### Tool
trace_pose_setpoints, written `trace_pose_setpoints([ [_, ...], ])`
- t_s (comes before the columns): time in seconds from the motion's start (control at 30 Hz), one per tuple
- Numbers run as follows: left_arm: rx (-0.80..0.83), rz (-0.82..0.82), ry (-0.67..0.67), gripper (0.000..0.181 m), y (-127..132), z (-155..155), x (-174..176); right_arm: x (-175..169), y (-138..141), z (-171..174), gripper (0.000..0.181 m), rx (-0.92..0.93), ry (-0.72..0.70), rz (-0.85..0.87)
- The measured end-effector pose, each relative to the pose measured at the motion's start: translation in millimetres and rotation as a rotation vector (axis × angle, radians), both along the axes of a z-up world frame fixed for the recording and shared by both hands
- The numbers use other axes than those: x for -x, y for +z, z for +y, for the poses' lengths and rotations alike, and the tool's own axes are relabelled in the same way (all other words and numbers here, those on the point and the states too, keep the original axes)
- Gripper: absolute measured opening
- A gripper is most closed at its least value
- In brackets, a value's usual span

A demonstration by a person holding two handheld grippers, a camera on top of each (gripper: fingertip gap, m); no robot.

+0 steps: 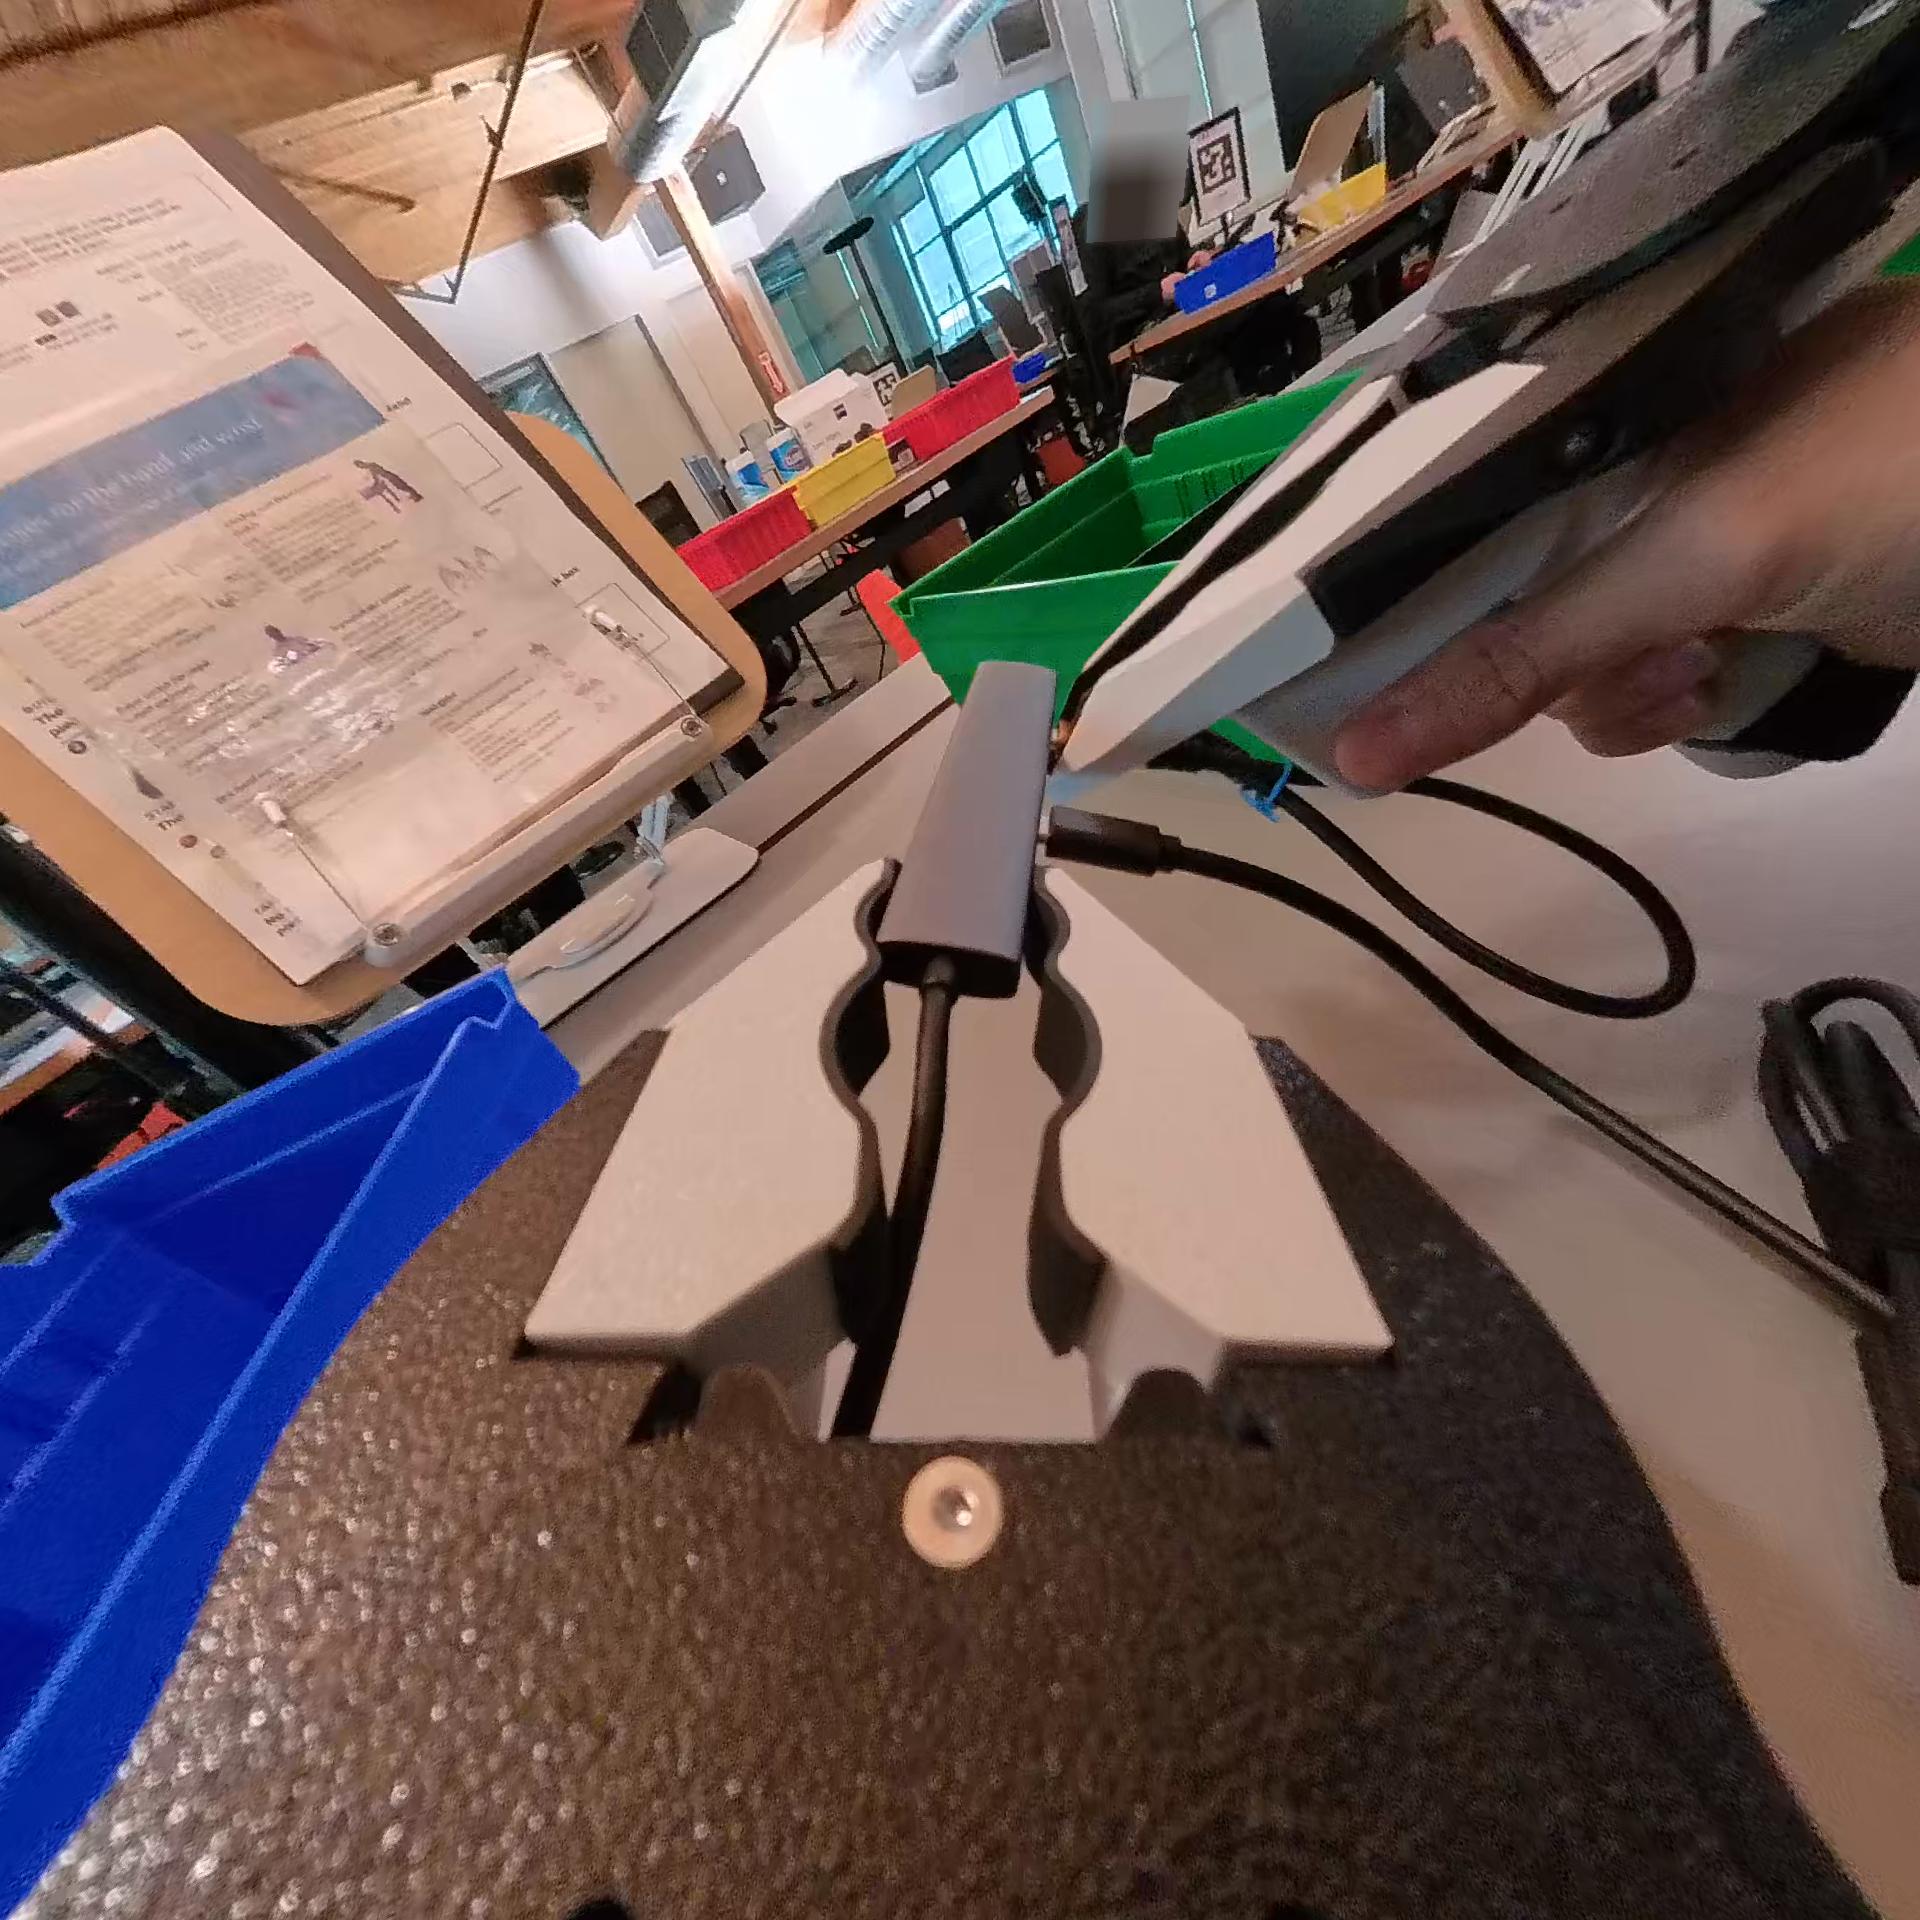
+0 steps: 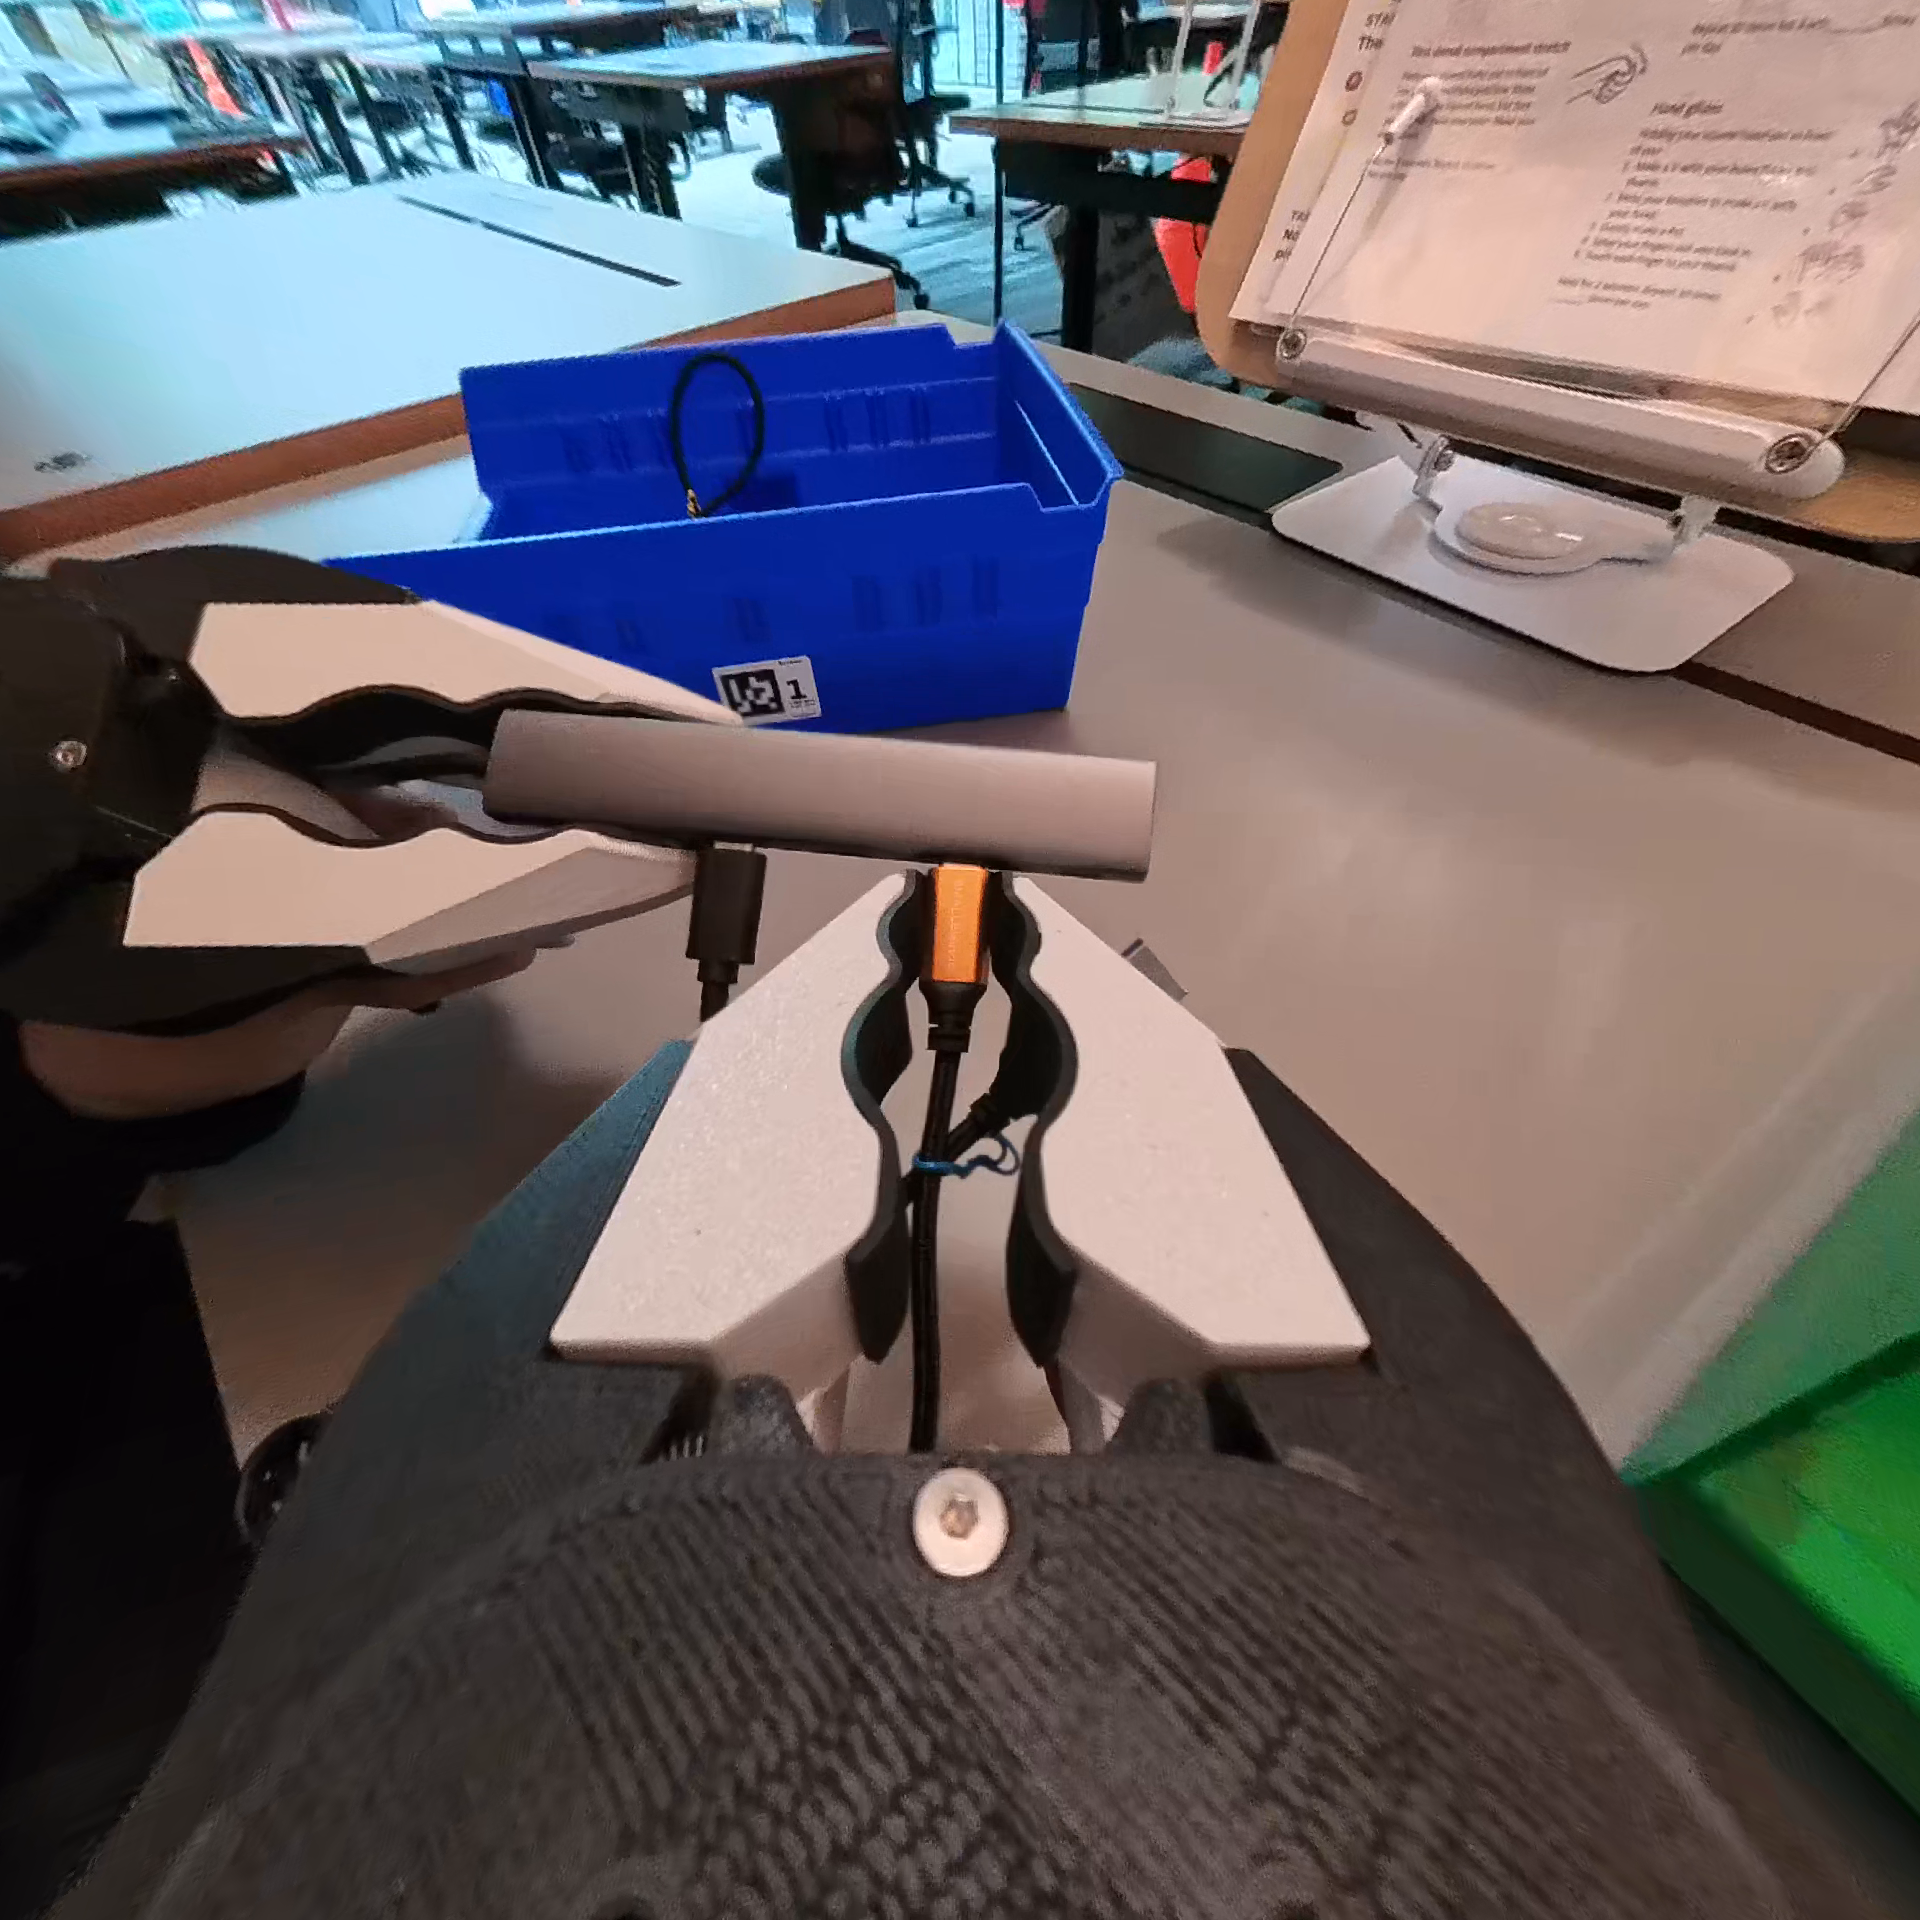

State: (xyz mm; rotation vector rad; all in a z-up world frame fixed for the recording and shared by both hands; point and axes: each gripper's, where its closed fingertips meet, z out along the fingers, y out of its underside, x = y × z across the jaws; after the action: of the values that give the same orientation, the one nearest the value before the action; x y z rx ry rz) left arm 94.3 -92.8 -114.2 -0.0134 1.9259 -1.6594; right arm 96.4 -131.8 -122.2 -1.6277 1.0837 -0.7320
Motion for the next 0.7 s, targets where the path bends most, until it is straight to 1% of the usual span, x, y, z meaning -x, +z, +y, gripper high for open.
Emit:
trace_pose_setpoints([
  [0.1, 0.02, 0.005, -0.015, 0.022, -1.0, 2.0, 0.0, 2.5, 4.2, 1.1, 0.012, 0.018, -0.005, 0.007],
  [0.2, 0.005, -0.044, 0.021, 0.022, 8.0, 2.3, 0.8, -0.6, 10.5, 1.8, 0.012, -0.066, 0.001, -0.033],
  [0.23, -0.003, -0.058, 0.034, 0.021, 8.7, 2.8, 1.7, -0.8, 8.8, 2.7, 0.012, -0.07, 0.005, -0.033],
  [0.33, 0.011, -0.023, 0.016, 0.022, 6.6, 7.5, 1.3, 1.3, 7.4, 7.7, 0.013, 0.028, -0.013, -0.052],
  [0.4, 0.017, -0.04, 0.018, 0.022, 9.0, 10.1, 0.4, 1.2, 12.3, 8.6, 0.012, 0.076, -0.032, -0.068],
  [0.5, 0.012, -0.061, 0.025, 0.022, 14.8, 9.7, 0.5, 1.9, 17.5, 7.3, 0.012, 0.084, -0.03, -0.083],
  [0.6, 0.029, -0.135, 0.025, 0.021, 21.4, 9.8, 5.5, 4.2, 26.8, 7.7, 0.011, 0.093, -0.043, -0.149],
  [0.7, 0.073, -0.083, 0.031, 0.021, 24.3, 10.7, 6.3, 4.6, 40.8, 9.3, 0.011, 0.076, -0.068, -0.248],
])
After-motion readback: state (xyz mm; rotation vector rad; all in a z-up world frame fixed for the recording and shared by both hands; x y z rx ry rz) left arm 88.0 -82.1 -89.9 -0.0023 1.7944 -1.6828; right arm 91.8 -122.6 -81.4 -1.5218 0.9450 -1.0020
